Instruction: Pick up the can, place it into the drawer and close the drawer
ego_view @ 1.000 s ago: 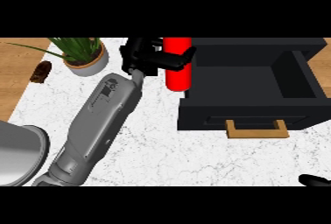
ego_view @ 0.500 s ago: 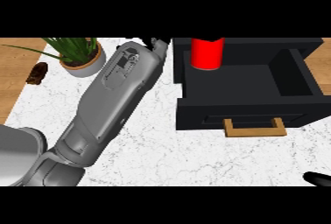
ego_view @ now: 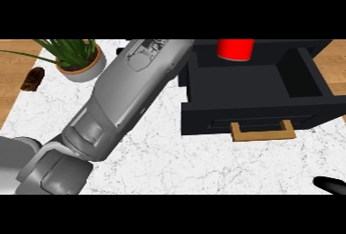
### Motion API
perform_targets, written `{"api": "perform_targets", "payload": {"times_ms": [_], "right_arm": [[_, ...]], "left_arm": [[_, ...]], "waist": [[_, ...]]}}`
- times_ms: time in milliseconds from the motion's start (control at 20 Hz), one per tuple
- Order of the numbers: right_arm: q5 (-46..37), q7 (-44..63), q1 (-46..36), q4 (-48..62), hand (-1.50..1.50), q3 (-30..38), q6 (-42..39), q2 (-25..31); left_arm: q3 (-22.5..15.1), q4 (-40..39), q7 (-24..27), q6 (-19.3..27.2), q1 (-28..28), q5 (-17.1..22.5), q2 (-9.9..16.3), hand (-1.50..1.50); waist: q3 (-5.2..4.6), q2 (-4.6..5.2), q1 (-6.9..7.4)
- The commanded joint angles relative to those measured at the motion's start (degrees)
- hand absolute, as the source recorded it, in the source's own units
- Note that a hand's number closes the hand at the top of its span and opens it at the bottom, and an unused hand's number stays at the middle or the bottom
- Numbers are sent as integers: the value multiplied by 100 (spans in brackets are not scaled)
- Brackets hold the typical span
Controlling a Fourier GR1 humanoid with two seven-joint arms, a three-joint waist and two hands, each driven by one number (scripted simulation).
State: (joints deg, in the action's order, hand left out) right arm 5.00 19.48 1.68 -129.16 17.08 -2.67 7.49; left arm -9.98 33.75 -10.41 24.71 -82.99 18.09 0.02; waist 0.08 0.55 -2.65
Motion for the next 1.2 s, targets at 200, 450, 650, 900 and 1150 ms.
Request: {"api": "perform_targets", "payload": {"times_ms": [200, 450, 650, 900, 1150], "right_arm": [[58, 111, -165, -43, -150, -44, -96, 148], [-10, -154, -152, 199, -150, -127, -150, 62], [-11, 108, -353, 161, -150, -103, -62, 161], [-350, 168, -397, -16, -150, -326, -22, 186], [-456, -29, -654, 179, -150, -307, -277, 539]], "left_arm": [[-285, -1134, 274, 175, -706, 374, -2, 150], [-692, -1191, 367, 811, -809, 703, -2, 150], [-857, -1389, 474, 966, -807, 835, -2, -150], [-965, -1502, 512, 1221, -928, 999, -2, -150], [-918, -1576, 781, 1375, -995, 1215, -2, -150]], "waist": [[7, 58, -198], [16, 74, -307], [13, 83, -310], [9, 79, -322], [15, 130, -413]]}}
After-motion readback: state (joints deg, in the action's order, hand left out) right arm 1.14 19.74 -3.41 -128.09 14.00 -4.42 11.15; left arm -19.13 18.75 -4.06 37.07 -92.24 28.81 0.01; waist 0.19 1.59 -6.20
